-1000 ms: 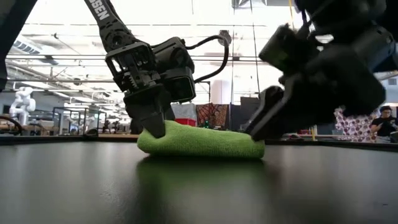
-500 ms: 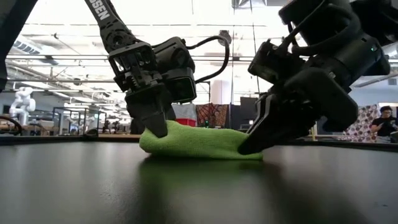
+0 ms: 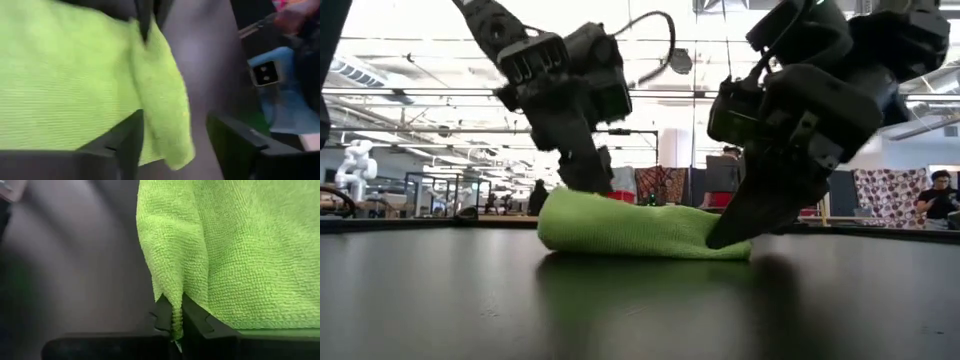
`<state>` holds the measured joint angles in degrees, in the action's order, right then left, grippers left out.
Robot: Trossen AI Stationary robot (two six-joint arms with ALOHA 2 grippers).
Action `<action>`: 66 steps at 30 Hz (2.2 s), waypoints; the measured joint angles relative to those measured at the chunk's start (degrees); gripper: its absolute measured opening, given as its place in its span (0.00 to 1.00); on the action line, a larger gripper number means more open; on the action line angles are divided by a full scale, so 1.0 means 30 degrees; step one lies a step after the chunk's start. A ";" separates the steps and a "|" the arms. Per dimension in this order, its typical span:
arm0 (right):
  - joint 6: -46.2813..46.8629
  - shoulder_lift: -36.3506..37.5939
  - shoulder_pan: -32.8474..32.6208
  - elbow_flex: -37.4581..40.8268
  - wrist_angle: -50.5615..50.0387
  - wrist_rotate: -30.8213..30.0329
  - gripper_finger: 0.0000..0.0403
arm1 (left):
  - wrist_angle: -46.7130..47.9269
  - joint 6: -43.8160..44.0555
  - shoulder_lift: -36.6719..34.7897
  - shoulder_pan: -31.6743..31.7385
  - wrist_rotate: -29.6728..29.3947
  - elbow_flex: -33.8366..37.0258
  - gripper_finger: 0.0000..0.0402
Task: Roll towel
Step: Roll the green microfiber towel
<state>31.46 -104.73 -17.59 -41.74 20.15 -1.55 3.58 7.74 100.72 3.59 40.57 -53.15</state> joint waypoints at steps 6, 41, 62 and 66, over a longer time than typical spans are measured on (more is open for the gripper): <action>0.1111 -0.0044 0.1057 0.0015 0.0418 0.3103 0.01 | 0.2917 -0.2636 -0.2071 -0.1614 -0.5262 -0.0039 0.65; 0.4753 -0.0051 0.3398 0.0051 0.1425 0.7917 0.01 | 0.1397 -0.1523 0.1017 -1.0151 -2.2985 -0.0073 0.52; 0.2295 0.0927 0.2974 0.0109 0.1043 0.8040 0.47 | -0.0180 -0.1164 0.1009 -0.6943 -0.9537 -0.0095 0.01; 0.0796 0.1742 0.2477 0.0102 0.0705 0.6970 0.63 | -0.0267 -0.1096 0.1009 -0.5851 -0.6423 -0.0095 0.01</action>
<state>33.84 -99.50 -10.16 -41.43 22.27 19.36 2.78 4.45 103.74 -13.96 21.31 -53.43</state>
